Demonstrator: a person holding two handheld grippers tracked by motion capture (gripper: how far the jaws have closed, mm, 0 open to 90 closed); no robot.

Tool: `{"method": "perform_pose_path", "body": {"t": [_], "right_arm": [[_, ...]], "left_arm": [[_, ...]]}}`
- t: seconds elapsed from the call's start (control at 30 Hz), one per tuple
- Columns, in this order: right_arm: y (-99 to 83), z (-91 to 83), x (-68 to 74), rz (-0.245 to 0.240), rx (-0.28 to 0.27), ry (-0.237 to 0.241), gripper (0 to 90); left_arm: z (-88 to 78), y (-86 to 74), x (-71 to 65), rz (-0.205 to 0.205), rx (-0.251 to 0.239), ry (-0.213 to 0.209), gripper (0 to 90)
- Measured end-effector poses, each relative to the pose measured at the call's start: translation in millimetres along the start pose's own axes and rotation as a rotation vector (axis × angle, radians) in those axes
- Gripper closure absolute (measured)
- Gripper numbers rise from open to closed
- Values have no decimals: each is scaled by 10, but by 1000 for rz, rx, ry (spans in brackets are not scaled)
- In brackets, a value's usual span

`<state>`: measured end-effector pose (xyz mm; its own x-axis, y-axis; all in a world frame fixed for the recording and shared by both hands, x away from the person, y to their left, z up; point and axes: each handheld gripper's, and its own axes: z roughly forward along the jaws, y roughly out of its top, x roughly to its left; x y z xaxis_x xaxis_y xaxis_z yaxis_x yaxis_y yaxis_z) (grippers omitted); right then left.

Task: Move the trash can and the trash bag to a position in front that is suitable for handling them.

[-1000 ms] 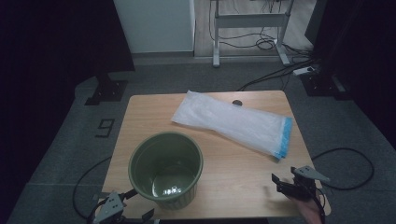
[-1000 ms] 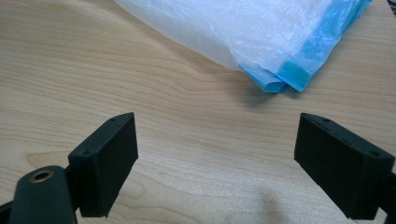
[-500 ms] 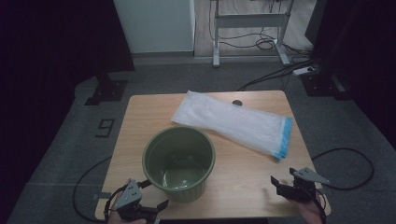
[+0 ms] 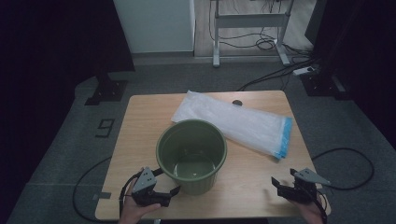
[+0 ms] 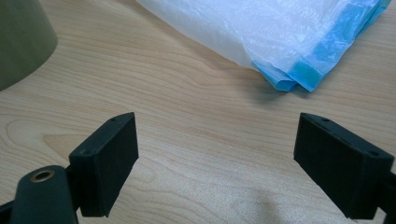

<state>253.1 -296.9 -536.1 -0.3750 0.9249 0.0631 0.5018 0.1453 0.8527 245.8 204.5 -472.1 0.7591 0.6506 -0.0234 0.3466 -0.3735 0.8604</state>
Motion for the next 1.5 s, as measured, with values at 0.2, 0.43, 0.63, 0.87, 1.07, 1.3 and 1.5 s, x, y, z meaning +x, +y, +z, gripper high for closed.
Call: {"method": "perform_pose_path", "body": {"t": [0.2,0.43,0.63,0.87,1.07,1.3,1.5], "right_arm": [[-8,4,3,-5,3,3,132],[-13,13,25,-15,9,8,132],[-25,26,46,-31,19,10,132],[-35,24,55,-41,23,11,132],[-43,18,58,-46,24,11,132],[-47,10,54,-45,24,9,132],[-45,13,67,-50,24,11,132]], "left_arm": [[142,72,17,-5,1,-5,121],[309,184,33,0,13,-22,124],[431,277,43,11,27,-32,126],[575,381,38,12,30,-37,129],[587,409,23,0,16,-32,137],[410,355,39,-5,1,-14,137],[226,209,47,-8,8,12,137]]}}
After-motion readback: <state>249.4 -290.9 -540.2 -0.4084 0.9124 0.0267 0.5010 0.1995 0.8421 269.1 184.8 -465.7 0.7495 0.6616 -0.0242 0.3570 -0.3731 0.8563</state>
